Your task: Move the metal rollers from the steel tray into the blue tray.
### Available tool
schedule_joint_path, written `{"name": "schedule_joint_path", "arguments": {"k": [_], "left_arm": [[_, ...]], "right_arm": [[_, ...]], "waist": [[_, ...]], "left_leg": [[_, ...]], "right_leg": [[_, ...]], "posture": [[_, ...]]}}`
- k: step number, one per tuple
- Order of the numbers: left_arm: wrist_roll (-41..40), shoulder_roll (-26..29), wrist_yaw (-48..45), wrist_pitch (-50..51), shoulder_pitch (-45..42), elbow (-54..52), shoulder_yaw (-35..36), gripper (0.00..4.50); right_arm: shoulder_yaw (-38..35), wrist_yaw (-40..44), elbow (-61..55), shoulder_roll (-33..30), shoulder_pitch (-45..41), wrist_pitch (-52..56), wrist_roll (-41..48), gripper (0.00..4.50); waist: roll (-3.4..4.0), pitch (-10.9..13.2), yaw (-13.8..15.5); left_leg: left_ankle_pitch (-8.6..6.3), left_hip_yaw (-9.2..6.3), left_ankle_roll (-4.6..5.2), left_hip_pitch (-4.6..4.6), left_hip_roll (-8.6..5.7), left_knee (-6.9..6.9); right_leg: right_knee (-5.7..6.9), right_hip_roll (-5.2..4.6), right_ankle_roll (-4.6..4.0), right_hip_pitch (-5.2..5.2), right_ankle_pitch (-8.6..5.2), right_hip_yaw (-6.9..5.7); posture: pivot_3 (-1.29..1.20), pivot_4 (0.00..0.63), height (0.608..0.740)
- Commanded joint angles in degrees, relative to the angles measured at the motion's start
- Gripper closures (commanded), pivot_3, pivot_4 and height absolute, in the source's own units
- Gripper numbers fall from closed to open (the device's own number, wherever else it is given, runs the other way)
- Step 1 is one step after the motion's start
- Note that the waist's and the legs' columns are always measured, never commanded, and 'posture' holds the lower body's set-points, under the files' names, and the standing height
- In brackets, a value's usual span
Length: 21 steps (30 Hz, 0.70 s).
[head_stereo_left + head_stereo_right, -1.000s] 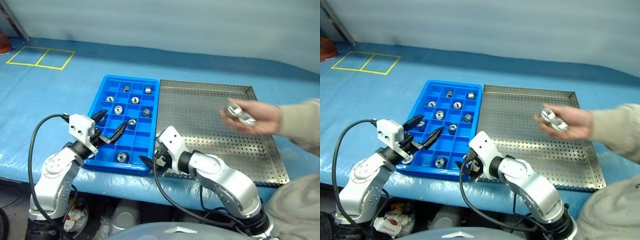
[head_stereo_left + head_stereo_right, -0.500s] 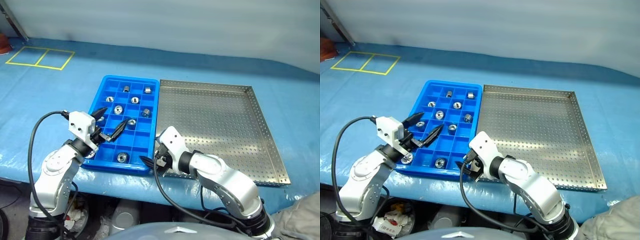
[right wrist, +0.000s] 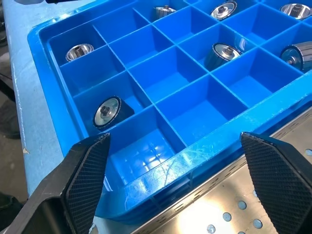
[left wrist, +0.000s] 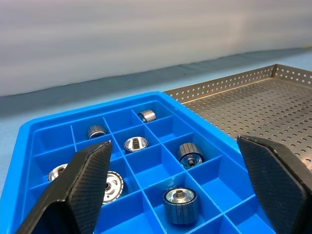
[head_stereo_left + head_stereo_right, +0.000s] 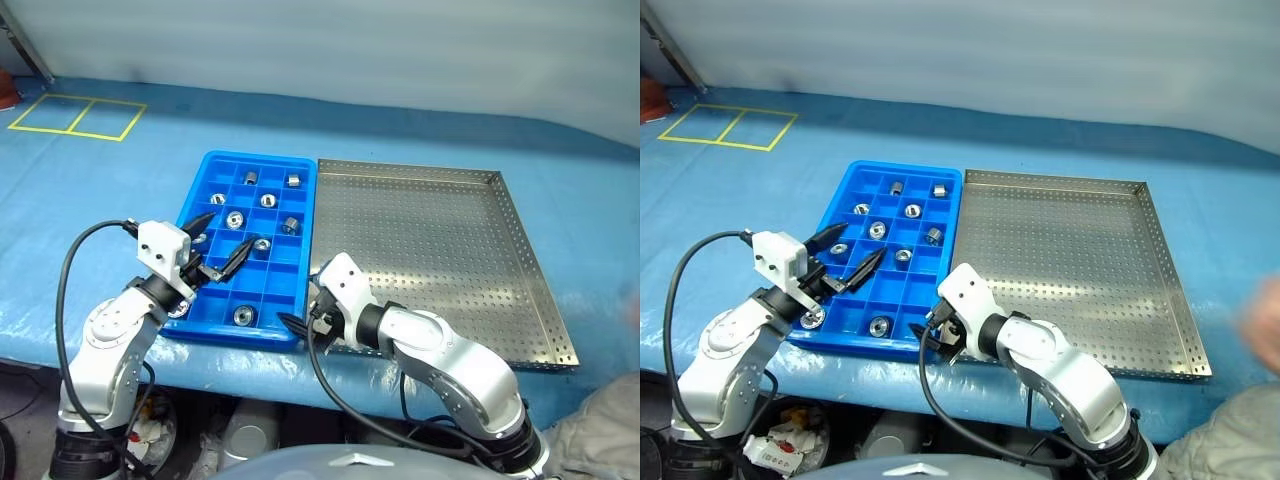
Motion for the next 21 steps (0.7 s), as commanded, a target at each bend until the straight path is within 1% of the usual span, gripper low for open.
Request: {"name": "schedule_joint_path", "arguments": {"k": [1,21], "left_arm": [[0.5,0.3,0.0,-1.6,-0.4,-0.6,0.6,0.00],[-0.1,0.4,0.0,-1.2,0.4,-1.3,0.6,0.00]], "right_arm": [[-0.7,-0.7,-2.9,0.7,0.3,-2.0,0.3,0.02],[0.7,-0.9,-2.7,1.1,0.6,-2.8,0.9,0.02]], "waist": [[0.00,0.0,-0.2],[0.00,0.0,-0.3]], "left_leg": [[0.00,0.00,0.00,0.00,0.00,0.00],[0.00,0.00,0.00,0.01,0.01,0.02]], "right_leg": [[0.00,0.00,0.00,0.00,0.00,0.00],[0.03,0.00,0.01,0.01,0.01,0.01]], "posture": [[0.26,0.150,0.740],[0.28,0.150,0.740]]}}
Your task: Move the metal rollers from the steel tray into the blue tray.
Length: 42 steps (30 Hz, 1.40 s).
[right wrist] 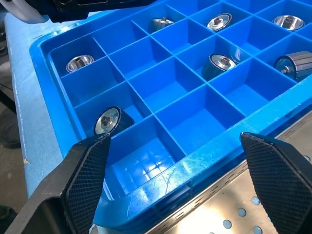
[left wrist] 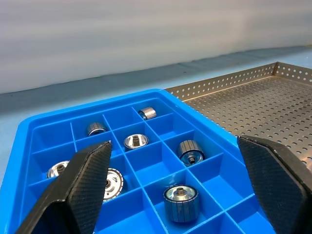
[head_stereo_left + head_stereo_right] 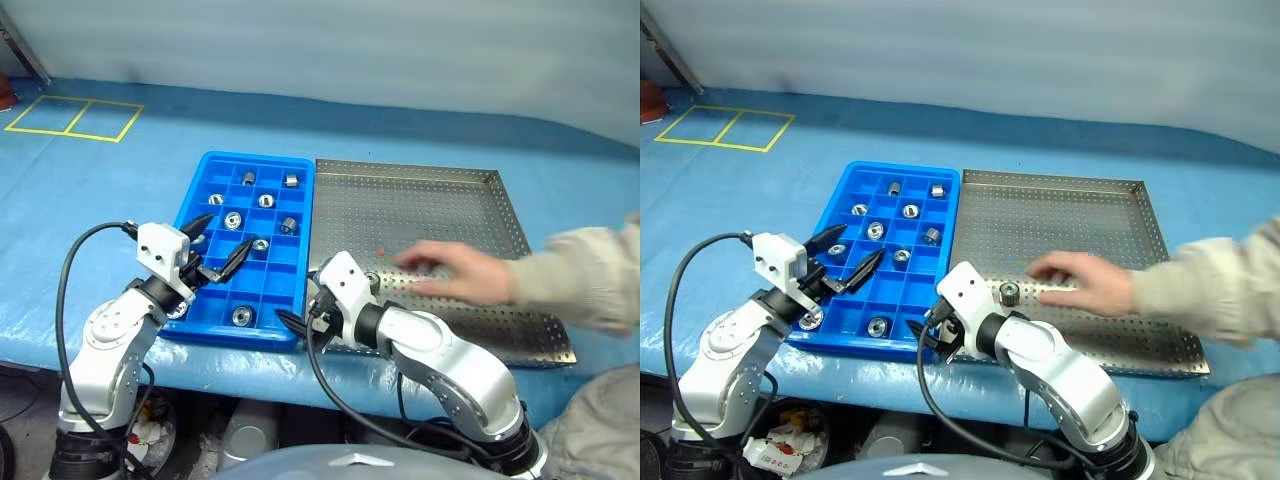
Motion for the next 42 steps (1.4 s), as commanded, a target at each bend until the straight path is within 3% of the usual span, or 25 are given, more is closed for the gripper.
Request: {"name": "schedule_joint_path", "arguments": {"k": [1,30,42], "left_arm": [[-0.1,0.4,0.0,-0.8,-0.2,-1.5,0.6,0.00],[-1.2,0.9,-3.2,0.6,-1.7,-1.3,-1.1,0.00],[-5.1,3.7,-9.2,8.3,-12.3,-0.4,-6.8,0.00]], "right_arm": [[0.0,0.1,-2.7,0.4,0.0,-1.3,0.7,0.02],[-1.1,-2.4,-3.0,0.9,0.8,-1.2,0.2,0.02],[-7.4,-6.3,-6.8,2.6,2.7,-0.7,0.0,0.02]], "waist": [[0.00,0.0,0.0],[0.00,0.0,-0.6],[-0.01,0.0,-1.1]], "left_leg": [[0.00,0.00,0.00,0.00,0.00,0.00],[0.00,0.01,0.00,0.01,-0.01,0.00],[0.01,0.03,0.02,0.02,-0.07,0.10]], "right_leg": [[0.00,0.00,0.00,0.00,0.00,0.00],[0.01,0.00,0.00,0.01,0.00,0.01],[0.05,0.02,0.05,0.04,0.02,0.05]], "posture": [[0.28,0.150,0.740],[0.26,0.150,0.740],[0.15,0.150,0.740]]}}
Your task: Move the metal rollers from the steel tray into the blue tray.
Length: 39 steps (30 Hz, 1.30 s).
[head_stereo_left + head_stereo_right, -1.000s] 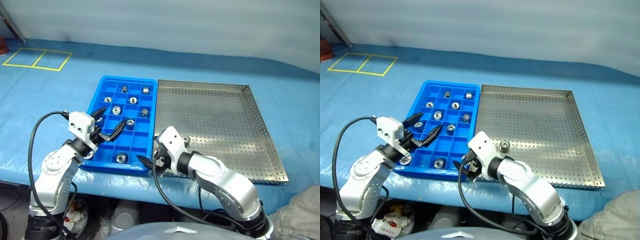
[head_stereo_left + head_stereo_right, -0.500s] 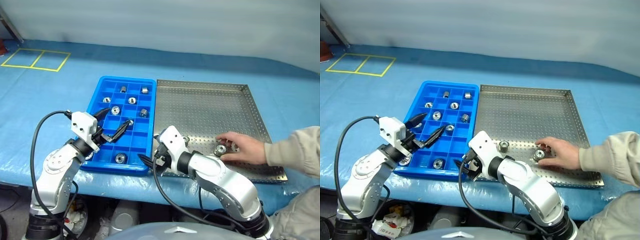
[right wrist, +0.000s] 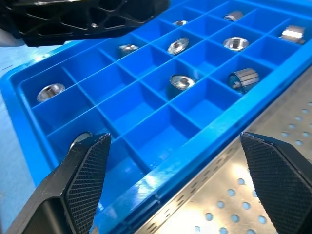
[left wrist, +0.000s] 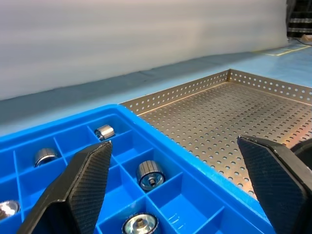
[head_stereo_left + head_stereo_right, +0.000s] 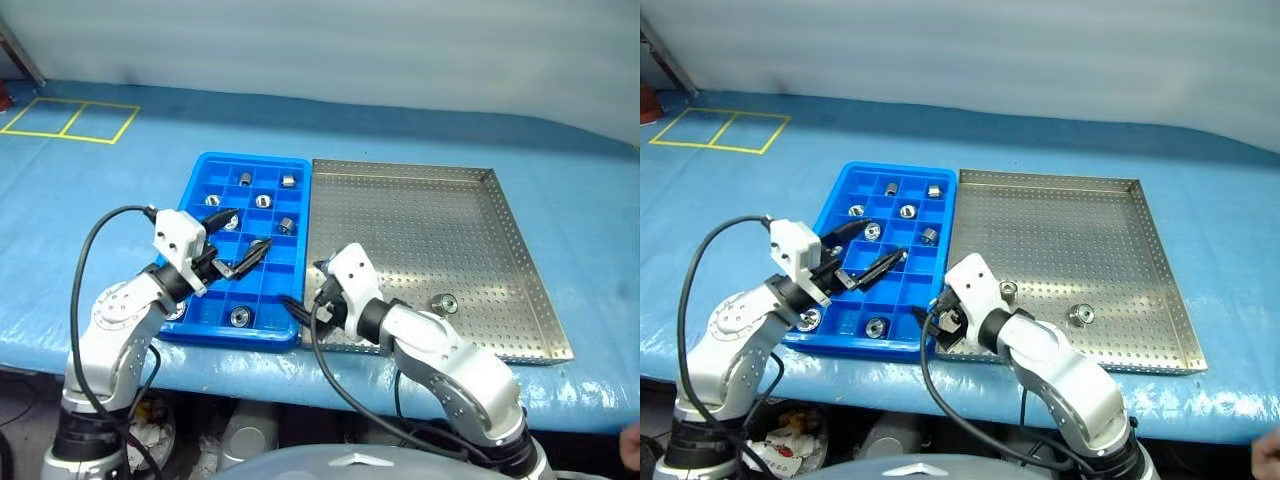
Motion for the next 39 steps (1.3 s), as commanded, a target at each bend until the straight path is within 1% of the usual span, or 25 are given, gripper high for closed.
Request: {"name": "schedule_joint_path", "arguments": {"k": [1,8,13,15,18,21,26,35,39], "left_arm": [[-1.8,0.3,-2.7,2.3,-3.2,-0.1,-3.3,0.00],[2.0,-1.7,-4.6,4.1,-11.9,6.1,-12.9,0.00],[4.6,-3.2,-7.4,5.2,-18.7,12.1,-18.7,0.00],[5.8,-4.5,-9.2,7.3,-23.9,17.1,-21.7,0.00],[7.3,-5.3,-11.0,9.0,-28.0,21.5,-24.0,0.00],[10.7,-5.5,-16.4,7.5,-33.1,28.1,-28.6,0.00],[15.3,-6.6,-23.1,5.6,-38.8,36.4,-34.5,0.00],[23.0,-10.2,-28.3,2.5,-44.0,47.4,-39.5,0.00],[25.5,-12.5,-28.5,0.5,-44.7,51.6,-39.7,0.00]], "right_arm": [[-2.8,-1.4,-4.0,-0.1,1.2,-0.5,0.0,0.02],[-7.8,-4.4,-8.2,-1.5,7.2,0.1,-0.6,0.02],[-11.1,-7.0,-10.6,-1.0,11.6,-0.1,-1.1,0.02],[-12.7,-8.2,-12.2,-1.0,14.6,-0.1,-1.8,0.02],[-13.7,-9.0,-13.3,-0.9,17.0,-0.3,-2.3,0.02],[-15.7,-9.9,-14.9,-0.9,20.6,-0.7,-3.0,0.02],[-18.2,-10.9,-15.2,-1.1,24.2,-3.1,-3.1,0.02],[-17.7,-13.2,-15.2,-0.9,26.7,-6.2,-2.8,0.02],[-17.0,-14.1,-15.2,-0.9,27.1,-7.0,-2.6,0.02]], "waist": [[0.00,0.0,-0.6],[-0.01,0.0,-2.7],[-0.02,0.0,-4.1],[-0.03,0.0,-4.4],[-0.02,0.0,-5.0],[-0.02,0.0,-6.0],[-0.02,0.0,-6.8],[-0.03,0.0,-7.5],[-0.03,0.0,-7.6]], "left_leg": [[0.00,0.03,0.00,0.01,0.00,0.00],[0.00,0.07,0.02,0.02,-0.09,0.00],[0.00,0.16,0.02,0.05,-0.10,0.02],[0.00,0.21,0.02,0.09,-0.09,0.03],[0.02,0.24,0.05,0.08,-0.13,0.08],[0.01,0.36,0.09,0.11,-0.13,0.08],[0.01,0.44,0.10,0.11,-0.11,0.07],[-0.01,0.59,0.16,0.07,-0.10,0.10],[-0.03,0.65,0.21,0.07,-0.11,0.11]], "right_leg": [[0.00,-0.01,0.01,0.00,0.01,0.04],[0.02,0.06,0.05,-0.01,0.04,0.13],[0.08,0.08,0.09,-0.03,0.05,0.23],[0.12,0.09,0.10,-0.04,0.05,0.29],[0.15,0.09,0.13,-0.05,0.05,0.31],[0.15,0.09,0.35,-0.08,0.17,0.46],[0.16,0.12,0.35,-0.14,0.17,0.52],[0.16,0.11,0.28,-0.21,0.13,0.66],[0.16,0.11,0.30,-0.22,0.13,0.73]], "posture": [[0.13,0.150,0.740],[0.07,0.150,0.740],[0.01,0.150,0.740],[-0.01,0.150,0.740],[-0.03,0.150,0.740],[-0.05,0.150,0.740],[-0.06,0.150,0.740],[-0.11,0.150,0.740],[-0.11,0.150,0.740]]}}
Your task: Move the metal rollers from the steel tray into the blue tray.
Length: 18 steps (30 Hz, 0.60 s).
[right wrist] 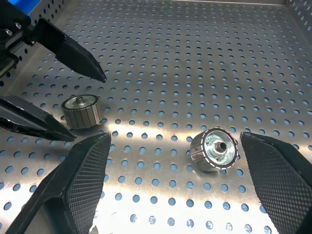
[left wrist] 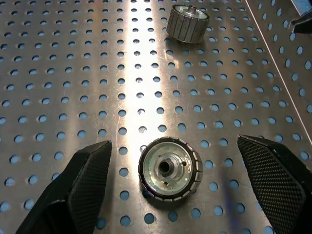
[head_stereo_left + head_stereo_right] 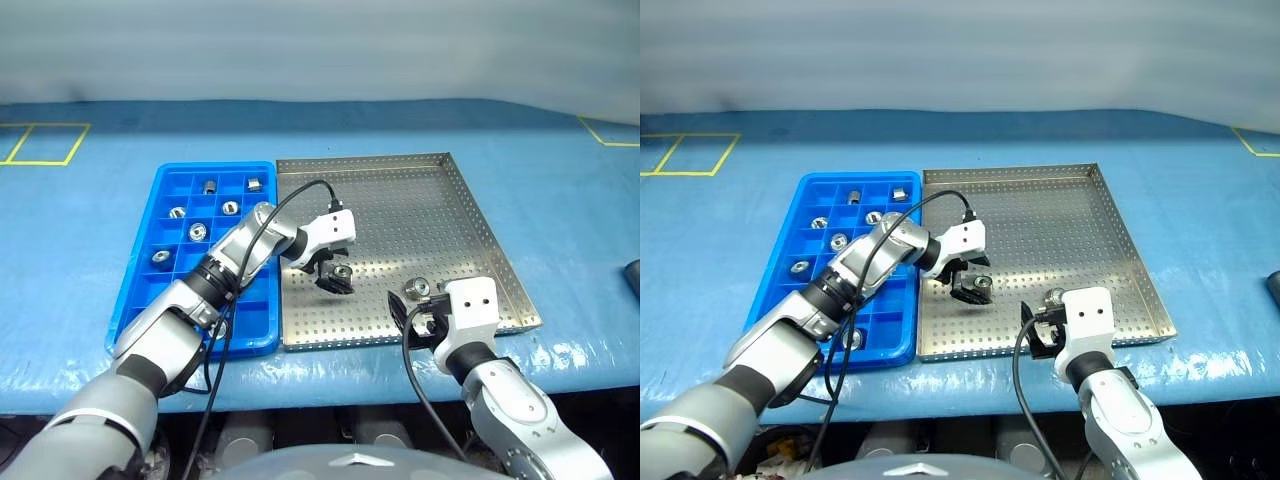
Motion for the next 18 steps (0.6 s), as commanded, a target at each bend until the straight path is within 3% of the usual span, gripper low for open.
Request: {"name": "schedule_joint_path", "arguments": {"k": [1,2,5,11,18], "left_arm": [[2.2,-1.9,-0.4,-2.5,-1.4,2.5,-0.1,0.00],[3.0,-2.5,0.0,-2.9,-1.6,3.9,0.0,0.00],[5.0,-3.4,-0.7,-4.3,-1.6,6.0,-0.7,0.57],[7.7,-3.4,-1.7,-7.0,-0.9,6.6,-0.6,2.52],[3.5,-3.7,0.3,-3.5,0.5,1.2,6.2,2.65]], "right_arm": [[0.7,-0.9,-2.6,0.1,0.3,-1.9,0.1,0.02],[0.8,-1.1,-2.6,0.1,0.1,-1.9,0.1,0.02],[1.4,-1.5,-2.6,0.2,-0.5,-2.0,0.1,0.00],[1.7,-1.8,-2.6,0.3,-1.3,-1.6,0.2,0.00],[1.6,-0.7,-2.6,0.1,-3.0,-0.6,0.4,0.00]], "waist": [[0.00,0.0,0.0],[-0.01,0.0,0.0],[-0.01,0.0,0.0],[-0.02,0.0,0.0],[-0.02,0.0,0.1]], "left_leg": [[0.00,0.00,0.01,-0.01,0.00,0.01],[-0.01,0.01,0.01,-0.01,0.00,0.02],[-0.01,0.03,0.02,-0.02,0.01,0.04],[-0.03,0.05,0.05,-0.02,0.01,0.06],[-0.03,0.07,0.07,-0.03,0.04,0.12]], "right_leg": [[0.00,0.00,0.01,0.00,0.00,0.00],[0.00,0.00,0.02,-0.01,0.01,0.01],[0.00,0.00,0.03,-0.02,0.02,0.03],[0.00,0.00,0.05,-0.01,0.03,0.06],[0.03,-0.01,0.09,-0.02,0.05,0.07]], "posture": [[-0.11,0.150,0.740],[-0.11,0.150,0.740],[-0.11,0.150,0.740],[-0.11,0.150,0.740],[-0.06,0.150,0.740]]}}
